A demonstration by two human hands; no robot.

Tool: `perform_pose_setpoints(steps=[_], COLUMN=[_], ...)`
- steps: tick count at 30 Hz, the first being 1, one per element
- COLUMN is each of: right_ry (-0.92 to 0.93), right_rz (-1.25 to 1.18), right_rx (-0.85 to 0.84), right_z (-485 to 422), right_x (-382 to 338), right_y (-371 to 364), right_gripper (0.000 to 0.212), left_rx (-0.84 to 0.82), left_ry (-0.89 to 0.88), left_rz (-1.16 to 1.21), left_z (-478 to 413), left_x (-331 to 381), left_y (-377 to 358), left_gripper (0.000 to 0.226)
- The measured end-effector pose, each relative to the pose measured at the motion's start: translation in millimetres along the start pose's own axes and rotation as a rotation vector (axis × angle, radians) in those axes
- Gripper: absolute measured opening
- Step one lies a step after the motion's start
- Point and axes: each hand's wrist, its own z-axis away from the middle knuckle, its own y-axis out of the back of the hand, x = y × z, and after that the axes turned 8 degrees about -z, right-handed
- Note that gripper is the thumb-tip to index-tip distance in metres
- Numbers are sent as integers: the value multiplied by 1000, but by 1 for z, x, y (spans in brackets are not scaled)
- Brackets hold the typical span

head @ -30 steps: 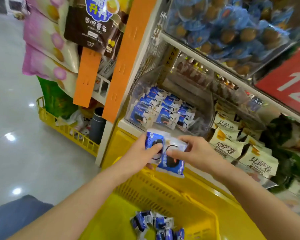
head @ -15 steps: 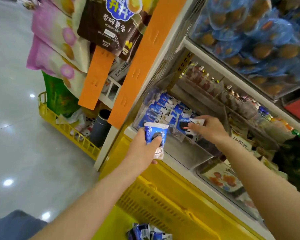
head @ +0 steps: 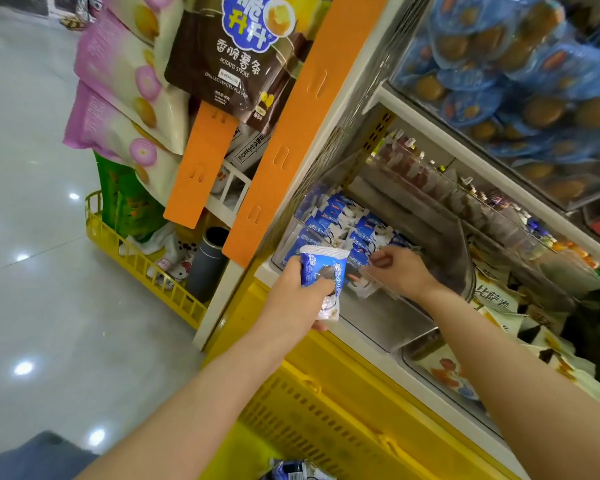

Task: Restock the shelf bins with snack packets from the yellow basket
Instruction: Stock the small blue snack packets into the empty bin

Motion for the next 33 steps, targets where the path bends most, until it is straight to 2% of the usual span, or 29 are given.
perform_pose_setpoints(steps=[2,5,8,10,12,14,16,19,22,25,27,30,33], right_ry=[51,187,269,211,155,133,83,68,99,111,137,202,145], right_rz=[-92,-226,-265,-389,-531,-545,-561,-578,-565,-578,-551,-352,-181], right_rx=[142,300,174,42,-56,-83,-85,-57,-33,24,149,299,215], right_z=[14,47,85,107,123,135,143,152,159,155,143,116,83], right_x=[-13,-40,-60,-66,-68,-66,-61,-51,-41,-39,-39,-37,-31], right_y=[2,5,3,-3,-8,-10,-11,-12,-6,16,37,61,64], right_gripper=[29,14,16,21,18,17,29,28,21,18,18,19,22], left_rx=[-27,-66,-111,-122,-126,-133,-157,-183,-142,-56,31,102,101], left_ry=[10,9,-15,-23,-48,-74,-120,-181,-269,-416,-548,-716,-758], left_rz=[37,63,104,155,154,106,40,-87,-301,-531,-738,-988,-1162], left_z=[1,4,9,12,14,17,22,31,37,31,19,-7,-29], left_x=[0,0,-1,-2,-4,-7,-13,-23,-27,-16,-3,11,12], left_y=[1,4,4,4,2,-2,-7,-16,-20,-16,-10,-2,0], left_gripper=[49,54,47,41,37,40,41,31,17,34,46,44,41])
